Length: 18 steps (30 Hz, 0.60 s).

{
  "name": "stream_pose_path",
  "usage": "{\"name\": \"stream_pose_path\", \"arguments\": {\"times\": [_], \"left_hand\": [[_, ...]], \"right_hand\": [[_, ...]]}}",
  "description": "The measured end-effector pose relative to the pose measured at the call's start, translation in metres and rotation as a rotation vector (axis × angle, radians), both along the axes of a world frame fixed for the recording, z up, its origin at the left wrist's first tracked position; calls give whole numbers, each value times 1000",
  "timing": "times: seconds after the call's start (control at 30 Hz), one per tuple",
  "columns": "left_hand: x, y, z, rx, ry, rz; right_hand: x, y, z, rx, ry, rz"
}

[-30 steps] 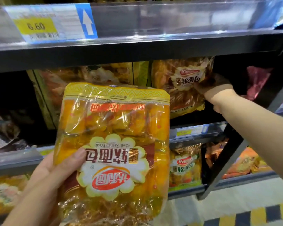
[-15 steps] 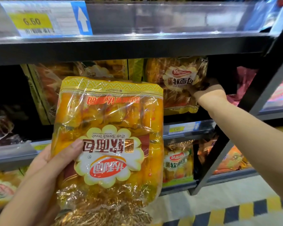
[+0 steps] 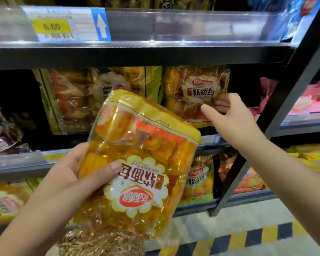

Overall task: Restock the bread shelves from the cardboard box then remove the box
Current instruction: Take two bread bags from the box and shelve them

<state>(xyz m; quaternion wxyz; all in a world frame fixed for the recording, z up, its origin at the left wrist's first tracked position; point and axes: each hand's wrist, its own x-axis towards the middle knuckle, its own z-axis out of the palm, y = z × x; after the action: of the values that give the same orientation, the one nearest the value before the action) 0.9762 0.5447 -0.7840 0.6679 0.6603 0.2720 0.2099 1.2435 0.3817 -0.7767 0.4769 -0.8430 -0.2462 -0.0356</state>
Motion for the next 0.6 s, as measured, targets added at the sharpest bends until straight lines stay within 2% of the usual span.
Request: {"name": "stream_pose_path", "arguments": {"times": [0.07, 0.2, 0.23, 0.3, 0.33, 0.4, 0.5, 0.57, 0.6], "left_hand": [[2, -4, 2, 40, 49, -53], [1, -11, 8, 325, 206, -138], [1, -15, 11, 408, 253, -148], [-1, -26, 18, 594, 370, -199], [0, -29, 18, 722, 428, -207], [1, -38, 23, 917, 506, -250], [6, -45, 25, 1033, 601, -234], [8, -52, 24, 1102, 565, -199], [8, -53, 20, 1214, 496, -141]], "right_hand": [[-17, -3, 8, 33, -2, 107], [-55, -10, 32, 88, 60, 477], [-63, -12, 36, 13, 15, 595], [-77, -15, 42, -330, -184, 768], [-81, -15, 44, -516, -302, 806], [-88, -13, 43, -759, -488, 807], [-103, -8, 36, -897, -668, 779], [-107, -7, 33, -874, -617, 772], [-103, -9, 34, -812, -566, 770]]}}
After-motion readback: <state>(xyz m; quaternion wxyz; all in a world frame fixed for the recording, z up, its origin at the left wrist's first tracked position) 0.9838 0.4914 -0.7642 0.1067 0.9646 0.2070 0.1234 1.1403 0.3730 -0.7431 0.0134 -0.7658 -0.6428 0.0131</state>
